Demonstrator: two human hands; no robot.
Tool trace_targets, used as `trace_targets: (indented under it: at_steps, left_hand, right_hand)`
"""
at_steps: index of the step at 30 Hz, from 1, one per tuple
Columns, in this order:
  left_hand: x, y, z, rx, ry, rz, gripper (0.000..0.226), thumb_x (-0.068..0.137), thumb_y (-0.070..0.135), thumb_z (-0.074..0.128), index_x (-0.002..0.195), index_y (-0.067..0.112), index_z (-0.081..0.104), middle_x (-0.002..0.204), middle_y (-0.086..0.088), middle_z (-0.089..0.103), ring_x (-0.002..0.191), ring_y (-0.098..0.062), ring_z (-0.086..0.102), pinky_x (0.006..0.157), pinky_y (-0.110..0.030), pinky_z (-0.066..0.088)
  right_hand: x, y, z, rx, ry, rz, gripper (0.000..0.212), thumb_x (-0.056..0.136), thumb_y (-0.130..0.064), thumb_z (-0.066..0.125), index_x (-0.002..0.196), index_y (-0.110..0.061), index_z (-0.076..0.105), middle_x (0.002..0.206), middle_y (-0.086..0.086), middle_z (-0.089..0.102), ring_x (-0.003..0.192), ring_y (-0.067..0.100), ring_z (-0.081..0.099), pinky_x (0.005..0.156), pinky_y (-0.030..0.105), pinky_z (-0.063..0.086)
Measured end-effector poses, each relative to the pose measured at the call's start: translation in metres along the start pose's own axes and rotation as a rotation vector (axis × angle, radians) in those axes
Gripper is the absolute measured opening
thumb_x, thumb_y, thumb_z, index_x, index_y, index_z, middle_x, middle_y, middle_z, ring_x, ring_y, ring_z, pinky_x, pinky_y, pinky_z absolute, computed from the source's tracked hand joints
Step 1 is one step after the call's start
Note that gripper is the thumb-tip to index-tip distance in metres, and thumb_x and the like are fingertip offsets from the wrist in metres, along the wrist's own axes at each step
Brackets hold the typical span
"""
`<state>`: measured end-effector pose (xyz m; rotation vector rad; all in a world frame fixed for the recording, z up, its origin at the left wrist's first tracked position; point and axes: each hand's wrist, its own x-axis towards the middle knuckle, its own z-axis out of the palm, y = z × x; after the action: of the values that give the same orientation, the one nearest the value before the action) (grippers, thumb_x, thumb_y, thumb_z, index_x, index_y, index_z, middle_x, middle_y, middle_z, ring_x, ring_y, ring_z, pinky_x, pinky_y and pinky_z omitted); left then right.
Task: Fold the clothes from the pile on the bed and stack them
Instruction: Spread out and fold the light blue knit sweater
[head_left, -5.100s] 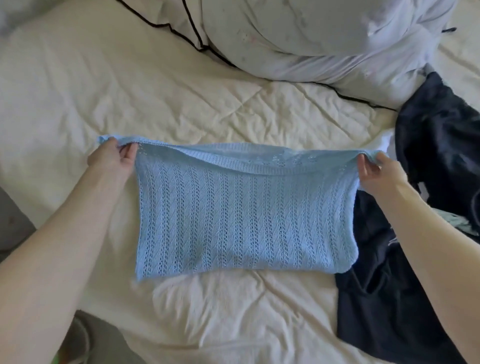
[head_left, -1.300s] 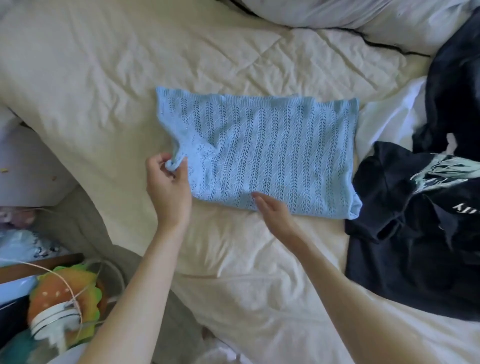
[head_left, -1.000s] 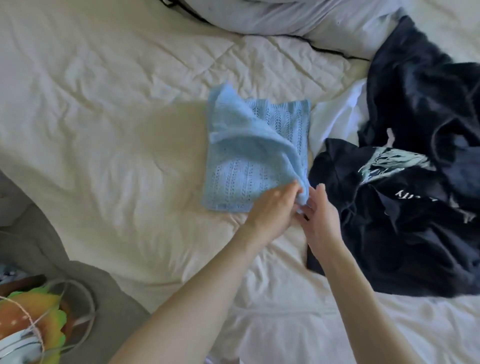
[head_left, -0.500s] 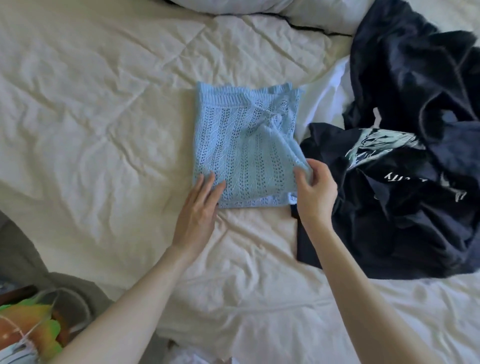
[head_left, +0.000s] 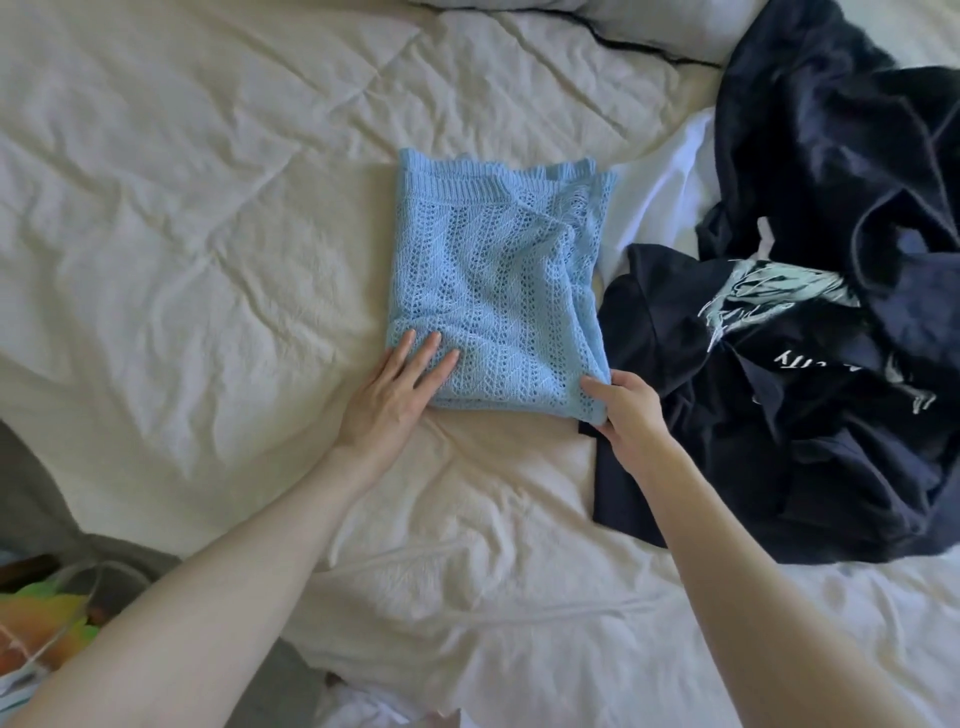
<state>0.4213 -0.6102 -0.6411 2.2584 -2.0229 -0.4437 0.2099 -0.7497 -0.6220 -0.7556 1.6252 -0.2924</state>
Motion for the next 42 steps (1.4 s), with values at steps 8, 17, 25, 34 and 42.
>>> trace_targets:
  at_steps: [8,17,25,34,42]
  left_hand:
    - [-0.026,-0.001,-0.014,-0.229,-0.047,-0.042,0.066,0.08,-0.019,0.051,0.14,0.006,0.04,0.148,-0.011,0.036,0.138,-0.029,0.031,0.11,-0.033,0.03]
    - [-0.102,0.03,-0.053,-0.487,-0.279,-0.181,0.058,0.082,-0.007,0.051,0.134,0.018,0.052,0.142,0.005,0.045,0.131,-0.009,0.042,0.105,-0.006,0.019]
    - [-0.136,0.044,-0.09,-0.573,-0.824,-0.273,0.044,0.08,0.005,0.06,0.121,0.021,0.057,0.124,-0.001,0.06,0.086,-0.005,0.059,0.057,-0.001,0.036]
    - [-0.104,0.011,-0.085,-0.943,-0.551,-0.599,0.02,0.086,0.001,0.058,0.095,0.019,0.053,0.11,-0.016,0.061,0.091,-0.018,0.055,0.074,-0.027,0.044]
    - [-0.096,0.007,-0.048,-1.026,-0.234,-0.781,0.049,0.093,0.034,0.055,0.135,0.013,0.041,0.137,-0.007,0.048,0.121,-0.018,0.047,0.099,-0.029,0.037]
  right_hand:
    - [-0.034,0.017,-0.009,0.168,0.087,-0.015,0.01,0.085,-0.007,0.067,0.089,-0.005,0.058,0.095,0.013,0.062,0.088,0.024,0.06,0.086,0.043,0.052]
    - [-0.109,0.052,-0.052,0.141,0.076,0.243,0.008,0.085,0.003,0.059,0.077,0.0,0.059,0.08,0.015,0.06,0.071,0.022,0.058,0.059,0.027,0.054]
    - [-0.167,0.074,-0.091,0.035,-0.053,0.422,0.005,0.083,0.003,0.061,0.079,0.001,0.06,0.07,0.014,0.057,0.06,0.02,0.054,0.045,0.023,0.049]
    - [-0.142,0.042,-0.053,0.085,-0.018,0.372,0.002,0.085,0.0,0.058,0.085,-0.001,0.057,0.071,0.011,0.047,0.055,0.016,0.043,0.042,0.016,0.044]
    - [-0.118,0.036,-0.004,-0.044,0.062,0.094,0.025,0.093,-0.017,0.053,0.112,-0.003,0.06,0.091,0.009,0.063,0.077,0.019,0.06,0.071,0.032,0.053]
